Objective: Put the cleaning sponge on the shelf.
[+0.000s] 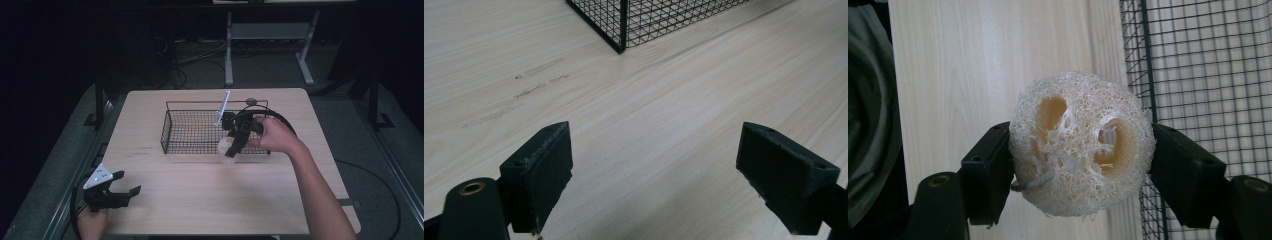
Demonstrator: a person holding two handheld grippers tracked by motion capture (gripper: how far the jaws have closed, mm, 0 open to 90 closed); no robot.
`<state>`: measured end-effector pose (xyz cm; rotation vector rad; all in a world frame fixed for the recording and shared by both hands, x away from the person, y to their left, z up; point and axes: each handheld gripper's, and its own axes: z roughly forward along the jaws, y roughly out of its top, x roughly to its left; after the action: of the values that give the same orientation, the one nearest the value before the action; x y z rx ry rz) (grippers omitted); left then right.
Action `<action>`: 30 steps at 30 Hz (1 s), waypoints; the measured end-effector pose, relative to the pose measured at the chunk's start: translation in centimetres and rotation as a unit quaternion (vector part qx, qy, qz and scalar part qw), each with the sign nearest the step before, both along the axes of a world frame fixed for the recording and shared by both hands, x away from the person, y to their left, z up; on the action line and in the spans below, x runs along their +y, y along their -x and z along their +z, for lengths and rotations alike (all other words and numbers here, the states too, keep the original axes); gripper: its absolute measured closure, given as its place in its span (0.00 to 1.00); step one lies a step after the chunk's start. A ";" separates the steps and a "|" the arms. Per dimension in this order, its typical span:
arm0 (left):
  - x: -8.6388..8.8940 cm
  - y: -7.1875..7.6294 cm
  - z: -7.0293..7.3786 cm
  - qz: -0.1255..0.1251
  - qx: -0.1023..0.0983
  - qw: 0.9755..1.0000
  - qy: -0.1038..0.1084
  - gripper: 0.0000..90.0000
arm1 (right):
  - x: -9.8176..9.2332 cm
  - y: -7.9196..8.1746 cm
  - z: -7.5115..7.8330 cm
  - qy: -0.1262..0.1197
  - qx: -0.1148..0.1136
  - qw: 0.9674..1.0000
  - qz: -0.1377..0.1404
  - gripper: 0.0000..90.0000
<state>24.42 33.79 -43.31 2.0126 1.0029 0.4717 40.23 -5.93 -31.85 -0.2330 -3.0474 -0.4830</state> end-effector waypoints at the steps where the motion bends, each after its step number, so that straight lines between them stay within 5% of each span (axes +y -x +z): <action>1: 0.0 0.0 0.0 0.000 0.000 1.000 0.000 0.15 | 0.0 -0.2 0.2 0.000 -0.001 1.000 -0.001 0.32; 16: 0.1 0.1 0.0 0.002 -0.001 1.000 -0.003 0.15 | 0.1 -3.4 2.1 -0.005 -0.013 0.999 -0.033 0.32; 30: 0.4 0.1 0.0 0.004 -0.001 1.000 0.001 0.15 | -0.9 -6.6 1.3 -0.017 -0.005 0.997 -0.077 0.32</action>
<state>24.34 34.20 -43.31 2.0071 1.0111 0.4769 46.80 -6.80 -30.52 -0.4666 -3.0431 -0.5444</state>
